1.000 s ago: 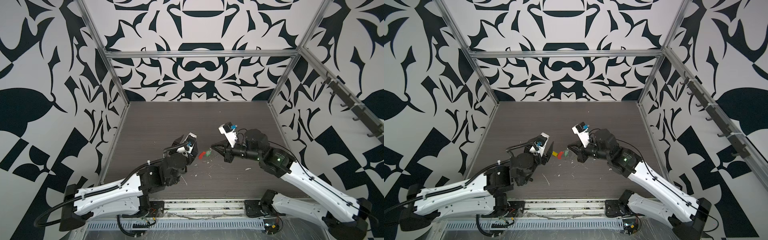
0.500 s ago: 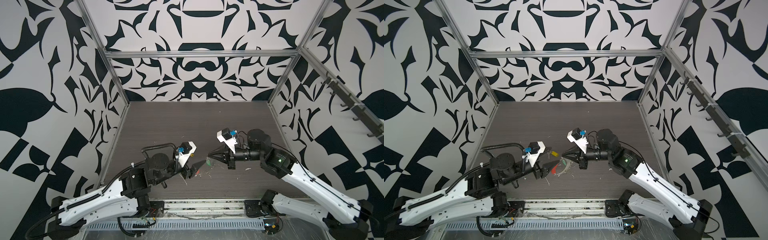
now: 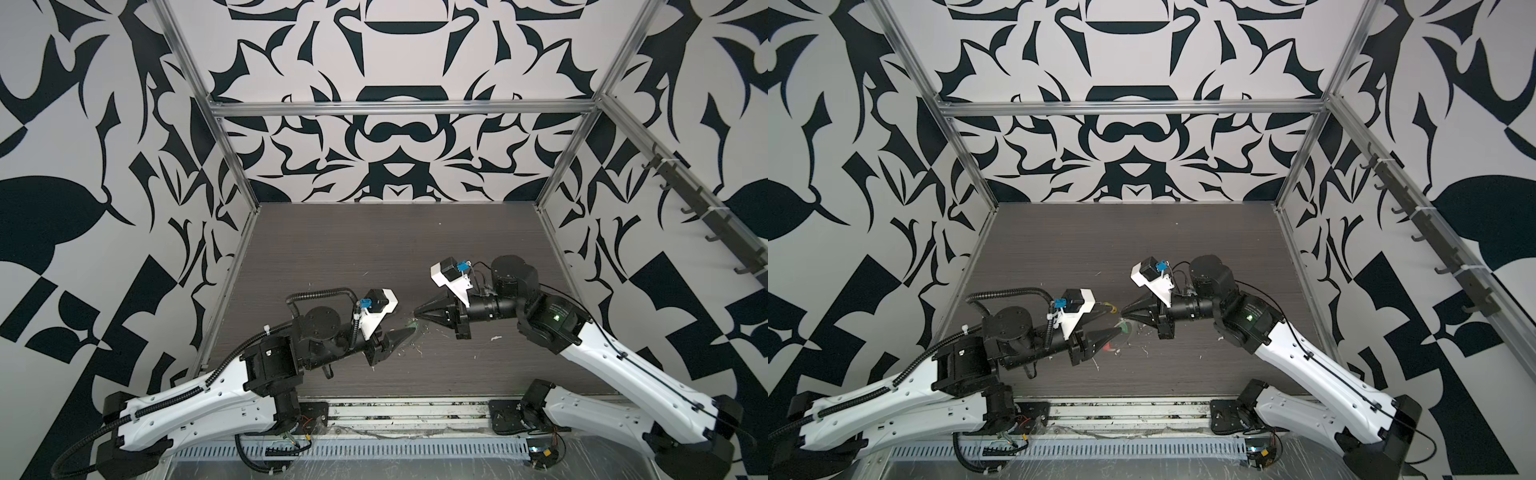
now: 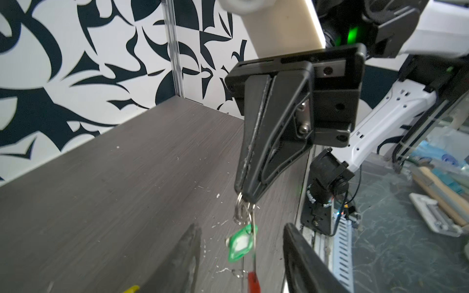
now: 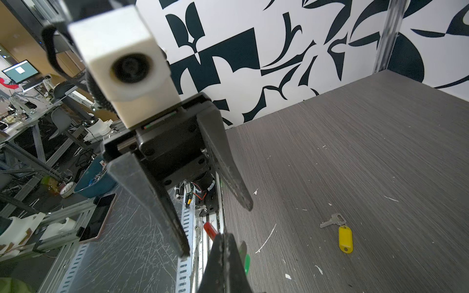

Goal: Remove the keys from the keyring

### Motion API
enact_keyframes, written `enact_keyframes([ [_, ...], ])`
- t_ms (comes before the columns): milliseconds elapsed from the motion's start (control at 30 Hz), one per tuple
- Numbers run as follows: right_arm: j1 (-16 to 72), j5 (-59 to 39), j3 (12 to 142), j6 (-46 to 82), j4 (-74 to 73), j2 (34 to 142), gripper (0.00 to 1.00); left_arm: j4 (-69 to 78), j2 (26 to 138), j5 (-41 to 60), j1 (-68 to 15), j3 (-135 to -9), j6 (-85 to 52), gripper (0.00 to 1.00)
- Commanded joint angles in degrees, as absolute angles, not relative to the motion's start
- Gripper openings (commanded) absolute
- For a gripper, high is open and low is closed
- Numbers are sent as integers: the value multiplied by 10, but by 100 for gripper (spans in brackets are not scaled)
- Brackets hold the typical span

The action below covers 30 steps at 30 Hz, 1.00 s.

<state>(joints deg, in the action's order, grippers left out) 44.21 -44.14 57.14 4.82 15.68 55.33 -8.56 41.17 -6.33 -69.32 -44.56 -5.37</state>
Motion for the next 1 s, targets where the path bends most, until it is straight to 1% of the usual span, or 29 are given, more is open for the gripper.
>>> enact_keyframes([
  [0, 438, -472, 600, 32, 150, 548, 0, -78, 386, -73, -690, -440, -57, 42],
  [67, 437, -482, 603, 30, 154, 552, 0, -80, 385, -62, -689, -445, -52, 33],
  [167, 436, -495, 606, 29, 155, 557, 0, -87, 394, -39, -682, -457, -45, 27],
  [367, 436, -504, 608, 29, 156, 562, 0, -90, 415, 62, -651, -470, -51, 25],
  [600, 435, -504, 608, 29, 157, 566, 0, -85, 415, 97, -637, -472, -60, 23],
  [833, 435, -507, 611, 32, 155, 571, 0, -84, 431, 110, -630, -479, -59, 10],
  [967, 436, -505, 611, 33, 155, 572, 0, -80, 435, 120, -627, -482, -61, 7],
])
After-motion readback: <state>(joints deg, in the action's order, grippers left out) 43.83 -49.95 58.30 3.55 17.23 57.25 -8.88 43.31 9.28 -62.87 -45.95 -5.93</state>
